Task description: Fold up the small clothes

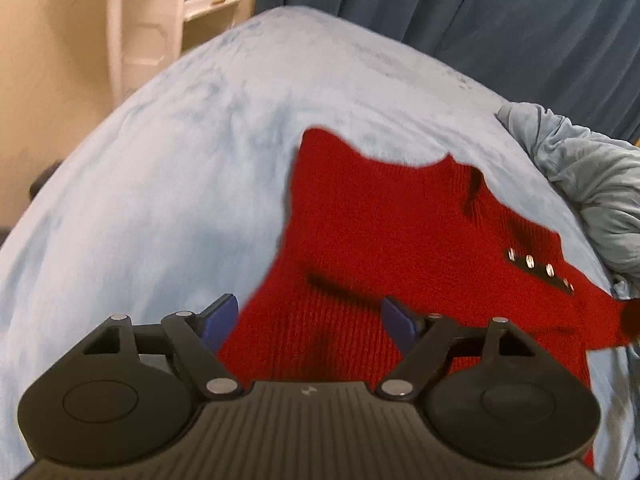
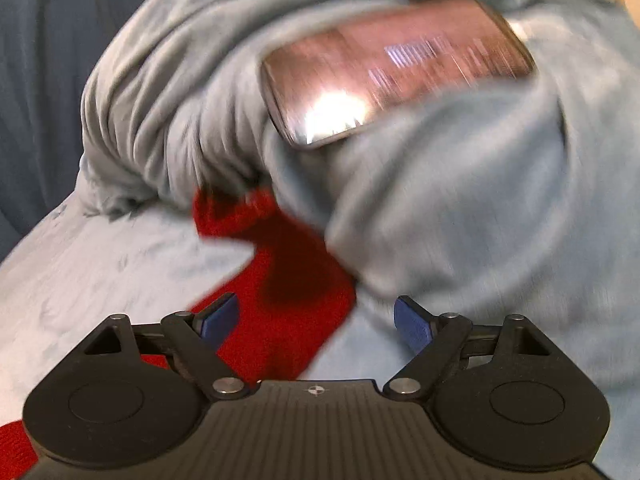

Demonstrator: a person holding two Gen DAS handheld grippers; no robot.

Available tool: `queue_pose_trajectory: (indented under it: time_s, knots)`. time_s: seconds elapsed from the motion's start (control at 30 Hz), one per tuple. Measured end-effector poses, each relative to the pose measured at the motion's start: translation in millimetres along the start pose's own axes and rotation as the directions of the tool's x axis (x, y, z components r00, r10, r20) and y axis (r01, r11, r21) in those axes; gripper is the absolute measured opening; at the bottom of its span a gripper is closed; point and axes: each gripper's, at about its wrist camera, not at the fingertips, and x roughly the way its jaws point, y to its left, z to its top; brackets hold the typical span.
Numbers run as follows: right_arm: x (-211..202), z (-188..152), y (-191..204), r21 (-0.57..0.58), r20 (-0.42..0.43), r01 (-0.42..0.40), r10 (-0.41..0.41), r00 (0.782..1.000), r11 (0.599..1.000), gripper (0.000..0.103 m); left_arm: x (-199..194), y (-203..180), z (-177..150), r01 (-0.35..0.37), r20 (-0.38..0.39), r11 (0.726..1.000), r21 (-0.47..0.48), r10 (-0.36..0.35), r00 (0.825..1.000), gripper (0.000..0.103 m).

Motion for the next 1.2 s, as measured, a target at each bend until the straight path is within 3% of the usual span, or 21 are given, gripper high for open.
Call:
queue_pose_trajectory:
  time_s: [0.07, 0.1, 0.13, 0.23, 0.33, 0.47, 0.57, 0.73, 0.8, 0.9, 0.97, 1.07, 1.13, 1.2]
  knots:
    - [6.9, 8.1, 4.4, -0.023, 0.016, 0.001, 0.0, 1.0, 1.0, 0.074, -7.0, 4.0, -12.0, 0.001, -0.031, 1.0, -0.023, -0.001, 1.0, 0.083]
    - [8.7, 10.9, 5.0, -0.026, 0.015, -0.01, 0.01, 1.0, 1.0, 0.02, -8.9, 4.7, -16.2, -0.003, -0.044, 1.0, -0.025, 0.002, 0.999, 0.083]
    - [8.4, 14.8, 4.2, -0.032, 0.006, -0.005, 0.006, 1.0, 0.999, 0.007, -10.3, 4.8, -19.5, -0.009, -0.053, 1.0, -0.024, 0.007, 0.999, 0.083]
    - [-23.4, 16.0, -0.1, -0.013, 0.048, -0.088, 0.089, 0.995, 0.996, 0.007, -16.3, 4.7, -22.9, -0.012, -0.052, 1.0, -0.019, 0.011, 0.999, 0.083]
    - [-70.3, 30.1, -12.7, 0.0, 0.119, -0.182, 0.181, 0.976, 0.983, 0.007, -22.5, 1.6, -18.7, -0.008, -0.033, 1.0, -0.013, 0.007, 0.999, 0.083]
    - [-116.1, 65.4, -32.9, 0.02, 0.224, -0.219, 0.209, 0.952, 0.975, 0.007, -32.3, 0.6, -13.1, 0.02, -0.004, 0.999, -0.035, -0.02, 1.0, 0.083]
    - [-116.9, 86.0, -28.4, -0.002, 0.248, -0.195, 0.189, 0.95, 0.981, 0.007, -38.1, 0.2, -10.9, 0.038, 0.006, 0.998, -0.049, -0.038, 0.999, 0.083]
    - [-76.6, 73.0, -7.6, -0.091, 0.104, -0.059, 0.069, 0.992, 0.994, 0.007, -43.0, 5.6, -10.4, 0.051, 0.001, 0.994, -0.093, -0.051, 0.999, 0.083]
    - [-81.6, 60.6, 7.9, -0.127, 0.117, -0.059, 0.074, 0.99, 0.99, 0.007, -46.6, 11.2, -8.0, 0.058, 0.007, 0.993, -0.103, -0.058, 0.998, 0.083]
    - [-104.4, 51.3, 51.7, -0.26, 0.182, -0.094, 0.144, 0.973, 0.961, 0.007, -52.4, 23.6, -2.5, 0.058, 0.027, 0.993, -0.103, -0.055, 0.998, 0.083]
    - [-127.9, 43.8, 91.4, -0.375, 0.217, -0.121, 0.213, 0.953, 0.919, 0.007, -54.8, 34.0, 1.0, 0.061, 0.037, 0.991, -0.116, -0.057, 0.998, 0.083]
    - [-179.1, 18.6, 163.2, -0.546, 0.254, -0.204, 0.392, 0.884, 0.812, 0.007, -57.6, 51.2, 2.8, 0.066, 0.046, 0.987, -0.148, -0.06, 0.997, 0.083]
    - [-219.8, -14.5, 214.4, -0.649, 0.247, -0.269, 0.531, 0.81, 0.712, 0.007, -61.7, 63.3, 2.4, 0.074, 0.054, 0.982, -0.173, -0.066, 0.996, 0.083]
    - [-259.5, -63.0, 261.3, -0.722, 0.171, -0.374, 0.674, 0.719, 0.582, 0.007, -67.6, 74.5, 1.2, 0.075, 0.061, 0.979, -0.188, -0.065, 0.996, 0.083]
